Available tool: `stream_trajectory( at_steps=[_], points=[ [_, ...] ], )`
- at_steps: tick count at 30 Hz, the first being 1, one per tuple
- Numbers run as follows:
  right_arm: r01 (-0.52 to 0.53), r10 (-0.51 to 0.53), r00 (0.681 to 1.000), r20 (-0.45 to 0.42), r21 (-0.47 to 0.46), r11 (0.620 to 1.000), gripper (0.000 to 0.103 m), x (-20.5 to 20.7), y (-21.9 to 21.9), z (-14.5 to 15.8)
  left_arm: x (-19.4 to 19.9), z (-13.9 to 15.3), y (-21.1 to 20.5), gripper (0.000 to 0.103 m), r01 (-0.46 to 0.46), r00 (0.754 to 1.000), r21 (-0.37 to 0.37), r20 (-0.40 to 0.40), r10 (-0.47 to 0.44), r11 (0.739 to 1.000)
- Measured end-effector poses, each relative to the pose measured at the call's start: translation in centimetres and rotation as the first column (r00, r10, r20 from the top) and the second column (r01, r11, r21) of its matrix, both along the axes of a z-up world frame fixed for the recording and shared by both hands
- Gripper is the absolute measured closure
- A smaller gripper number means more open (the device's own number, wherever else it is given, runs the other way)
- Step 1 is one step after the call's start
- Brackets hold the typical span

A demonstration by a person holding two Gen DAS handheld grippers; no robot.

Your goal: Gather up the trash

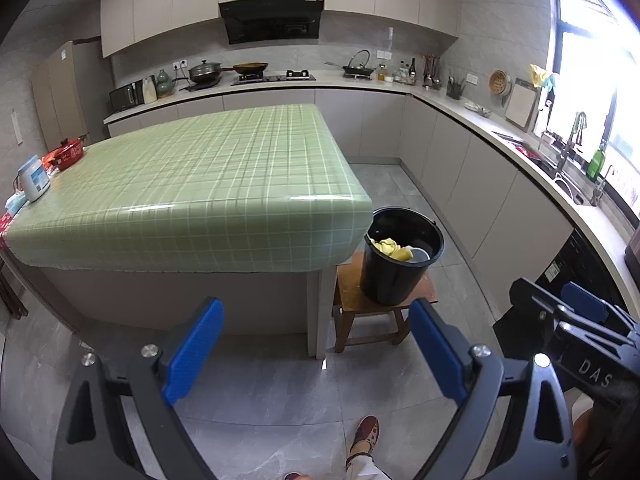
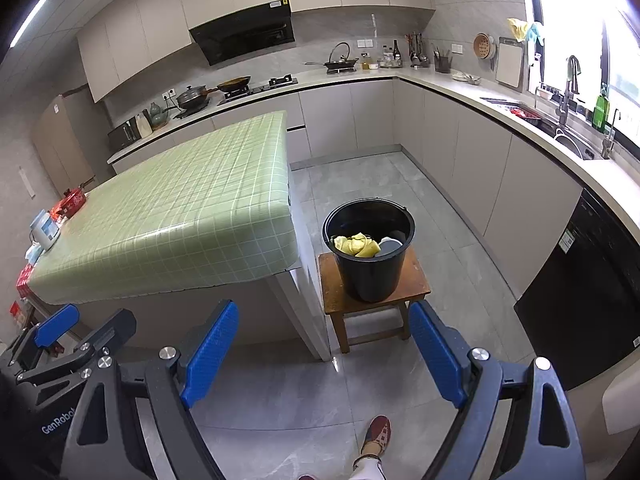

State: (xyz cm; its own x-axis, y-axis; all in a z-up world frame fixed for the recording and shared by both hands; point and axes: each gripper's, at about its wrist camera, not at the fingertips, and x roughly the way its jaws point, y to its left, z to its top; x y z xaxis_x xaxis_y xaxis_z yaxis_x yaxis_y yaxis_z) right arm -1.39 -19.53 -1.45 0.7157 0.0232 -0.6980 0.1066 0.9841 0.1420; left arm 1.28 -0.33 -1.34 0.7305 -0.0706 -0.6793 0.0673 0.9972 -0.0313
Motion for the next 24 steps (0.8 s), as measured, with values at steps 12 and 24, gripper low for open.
stream_trajectory(
  at_steps=[12,24],
  points=[
    [-0.005,0.005,1.0,-0.003,-0.016,1.0,0.014,0.6,0.9,-0.3,0.0,0.2,1.1,0.008,-0.033,0.999,0.01,0.008,0.033,0.999],
    [-0.018,0.018,1.0,-0.006,-0.023,1.0,0.014,0.9,1.6,-0.3,0.3,0.5,1.8,0.008,-0.036,0.999,0.005,0.0,0.036,0.999]
  ],
)
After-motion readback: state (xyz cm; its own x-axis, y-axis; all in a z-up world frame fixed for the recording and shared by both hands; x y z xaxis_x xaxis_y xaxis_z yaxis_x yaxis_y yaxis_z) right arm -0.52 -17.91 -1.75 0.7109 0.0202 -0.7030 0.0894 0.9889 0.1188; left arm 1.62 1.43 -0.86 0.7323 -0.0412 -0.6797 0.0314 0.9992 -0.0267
